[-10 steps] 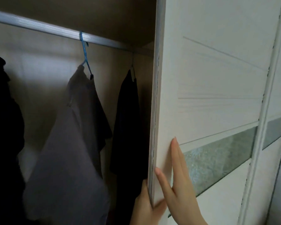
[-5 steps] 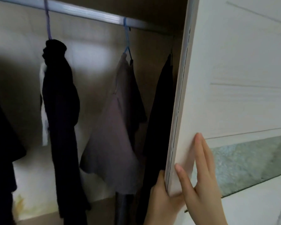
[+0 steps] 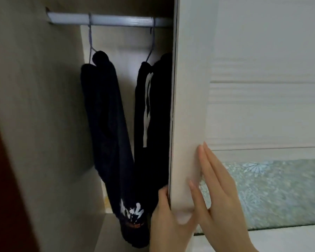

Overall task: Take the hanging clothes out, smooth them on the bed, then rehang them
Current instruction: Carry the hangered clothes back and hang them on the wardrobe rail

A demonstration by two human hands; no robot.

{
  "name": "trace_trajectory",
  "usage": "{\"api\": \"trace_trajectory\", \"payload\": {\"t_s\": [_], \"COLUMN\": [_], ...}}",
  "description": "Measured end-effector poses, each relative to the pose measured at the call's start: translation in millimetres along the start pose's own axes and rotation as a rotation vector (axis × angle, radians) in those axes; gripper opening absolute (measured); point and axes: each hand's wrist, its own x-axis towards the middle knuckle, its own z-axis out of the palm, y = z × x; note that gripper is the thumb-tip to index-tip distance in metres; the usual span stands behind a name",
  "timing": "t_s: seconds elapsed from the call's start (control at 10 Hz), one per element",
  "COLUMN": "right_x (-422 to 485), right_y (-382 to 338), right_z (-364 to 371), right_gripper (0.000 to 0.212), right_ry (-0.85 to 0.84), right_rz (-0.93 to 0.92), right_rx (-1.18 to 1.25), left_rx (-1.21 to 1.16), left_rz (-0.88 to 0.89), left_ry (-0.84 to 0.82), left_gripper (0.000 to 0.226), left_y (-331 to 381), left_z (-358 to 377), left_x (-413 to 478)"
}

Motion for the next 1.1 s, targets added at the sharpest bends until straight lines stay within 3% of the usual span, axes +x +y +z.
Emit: {"api": "trace_trajectory", "payload": {"t_s": [0.1,0.2,0.3,0.4,0.5,0.6,0.9,1.1], "right_x": [-4,-5,-2,3,3,1,3,1], "right_y": [-39,-65,-98,-127,-144,-153,-194,-193], "right_z": [37,63,93,117,132,153,186,190], "right_gripper": [0.057,0.057,0.056,0.052,0.051,0.056,0.054,0.055], "right_ry": [0.028,0.015,0.006,0.021,-0.003,-0.088,-0.194,-0.186], "right_rz": [-0.043,-0.080,-0.126,-0.182,-0.220,-0.317,-0.399,-0.411], "right_rx": [-0.129,-0.191,-0.208,-0.162,-0.141,-0.142,-0.091,-0.115], "left_rx": [0.077,0.413,0.599,0.879,1.042,1.119,1.178,1.176], "left_rz": [0.128,0.416,0.558,0.645,0.573,0.479,0.470,0.500], "left_ry": [0.189,0.370,0.568,0.642,0.685,0.715,0.858,0.808], "left_gripper": [0.099,0.069,0.056,0.043,0.041,0.053,0.047,0.041], "left_y": [-39,-52,-67,-92,-109,-118,-130,-128], "left_z": [-39,-68,-110,-149,-176,-200,-236,-242], "left_x": [0,6,14,19,22,22,24,24]}}
